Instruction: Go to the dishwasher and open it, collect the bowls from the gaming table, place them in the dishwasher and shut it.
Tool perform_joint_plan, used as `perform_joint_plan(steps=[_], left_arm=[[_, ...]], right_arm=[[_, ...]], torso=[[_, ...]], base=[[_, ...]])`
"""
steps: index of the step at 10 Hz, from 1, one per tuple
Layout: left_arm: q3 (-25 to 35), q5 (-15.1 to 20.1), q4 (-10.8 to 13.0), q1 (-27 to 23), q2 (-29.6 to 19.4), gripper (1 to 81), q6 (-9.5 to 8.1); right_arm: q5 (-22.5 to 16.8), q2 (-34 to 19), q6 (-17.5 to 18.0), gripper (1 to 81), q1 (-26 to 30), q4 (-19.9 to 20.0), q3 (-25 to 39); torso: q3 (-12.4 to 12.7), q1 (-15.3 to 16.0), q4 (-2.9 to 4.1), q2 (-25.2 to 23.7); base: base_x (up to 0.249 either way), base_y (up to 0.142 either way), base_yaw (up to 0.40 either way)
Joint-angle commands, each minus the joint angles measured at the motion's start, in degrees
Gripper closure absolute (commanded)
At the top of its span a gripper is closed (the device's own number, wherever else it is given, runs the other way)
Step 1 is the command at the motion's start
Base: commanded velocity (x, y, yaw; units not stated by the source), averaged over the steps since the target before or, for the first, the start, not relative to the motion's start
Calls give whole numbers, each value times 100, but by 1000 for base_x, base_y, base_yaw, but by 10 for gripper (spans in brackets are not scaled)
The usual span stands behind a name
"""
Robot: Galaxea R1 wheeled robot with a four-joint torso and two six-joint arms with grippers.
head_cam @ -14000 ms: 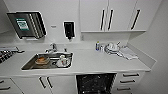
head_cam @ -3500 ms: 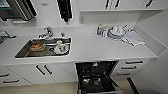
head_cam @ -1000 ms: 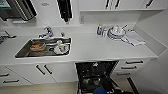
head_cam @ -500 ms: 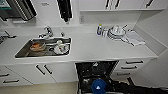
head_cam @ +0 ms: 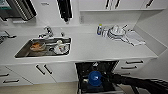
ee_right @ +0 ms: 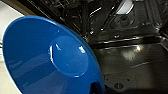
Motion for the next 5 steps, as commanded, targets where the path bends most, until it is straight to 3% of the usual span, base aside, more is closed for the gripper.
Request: perform_joint_plan(steps=[1, 2, 3, 5], left_arm=[[-24, 135, 1, 47, -48, 10, 25], [-24, 135, -25, 47, -48, 10, 26], [-24, 135, -25, 47, -48, 10, 34], [-24, 144, -25, 47, -40, 10, 34]], right_arm=[[-105, -37, 1, 811, 1020, 285, -8], [-105, -46, 1, 811, 1047, 312, -8], [-114, -55, 1, 10, 1047, 312, 27], [-123, -178, 1, 10, 1029, 312, 247]], torso=[[0, 0, 0, 0], [0, 0, 0, 0], [0, 0, 0, 0], [0, 0, 0, 0]], base=[[0, 0, 0], [0, 0, 0], [0, 0, 0], [0, 0, 0]])
